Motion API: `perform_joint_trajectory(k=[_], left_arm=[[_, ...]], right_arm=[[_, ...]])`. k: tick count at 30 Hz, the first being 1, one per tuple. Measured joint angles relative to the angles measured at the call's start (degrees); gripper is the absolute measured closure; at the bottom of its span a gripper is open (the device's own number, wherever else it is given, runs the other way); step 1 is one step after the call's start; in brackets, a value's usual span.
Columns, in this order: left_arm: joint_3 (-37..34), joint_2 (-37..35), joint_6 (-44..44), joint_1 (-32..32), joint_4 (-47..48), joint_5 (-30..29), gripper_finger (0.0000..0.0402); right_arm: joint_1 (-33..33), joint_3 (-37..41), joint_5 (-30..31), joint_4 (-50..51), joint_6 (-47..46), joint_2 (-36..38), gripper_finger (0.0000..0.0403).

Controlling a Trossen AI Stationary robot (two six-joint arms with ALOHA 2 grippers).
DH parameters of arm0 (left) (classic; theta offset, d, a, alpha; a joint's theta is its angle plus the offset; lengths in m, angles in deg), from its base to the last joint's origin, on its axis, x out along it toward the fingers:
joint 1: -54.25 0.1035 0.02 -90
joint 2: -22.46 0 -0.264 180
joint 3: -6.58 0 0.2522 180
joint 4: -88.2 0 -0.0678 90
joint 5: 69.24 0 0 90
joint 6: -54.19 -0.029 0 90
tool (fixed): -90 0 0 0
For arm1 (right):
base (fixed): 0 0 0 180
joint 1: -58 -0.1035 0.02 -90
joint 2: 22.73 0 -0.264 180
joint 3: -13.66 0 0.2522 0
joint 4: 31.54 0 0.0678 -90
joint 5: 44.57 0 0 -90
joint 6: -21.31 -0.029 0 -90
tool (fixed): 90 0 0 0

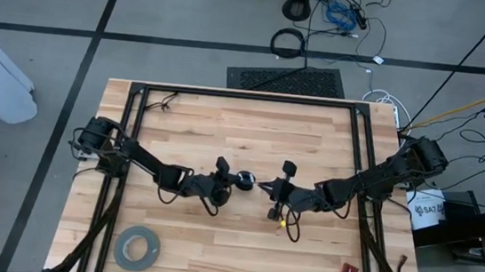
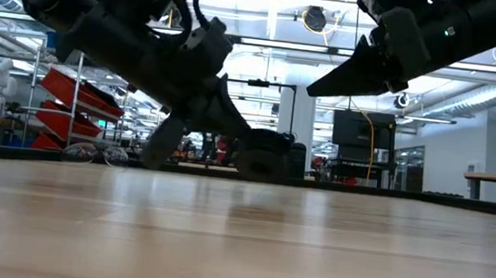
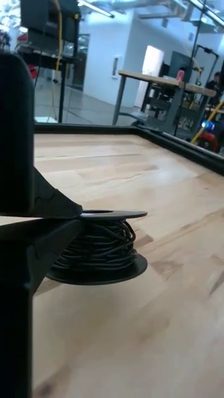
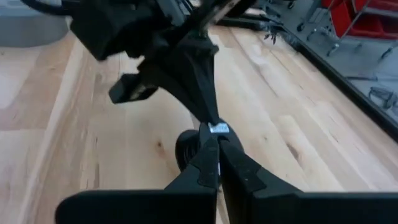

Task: Coil cords
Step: Uncoil the black wire from the spool

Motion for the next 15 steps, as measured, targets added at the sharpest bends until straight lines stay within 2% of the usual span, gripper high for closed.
perform_joint_trajectory(k=[6, 11, 15], left_arm=[[1.1, 0.0, 3.0, -1.5, 0.5, -0.1, 0.0401], [1.1, 0.0, 4.7, -2.3, 0.5, -0.7, 0.0401], [1.1, 0.0, 6.8, -2.7, 0.4, -0.7, 0.0401]], right_arm=[[0.0, 0.0, 0.1, 1.7, -2.1, 0.0, 0.0332], [0.0, 0.0, 0.0, 2.0, -0.1, 0.0, 0.0274], [0.0, 0.0, -0.3, 2.3, 0.3, 0.0, 0.0243]])
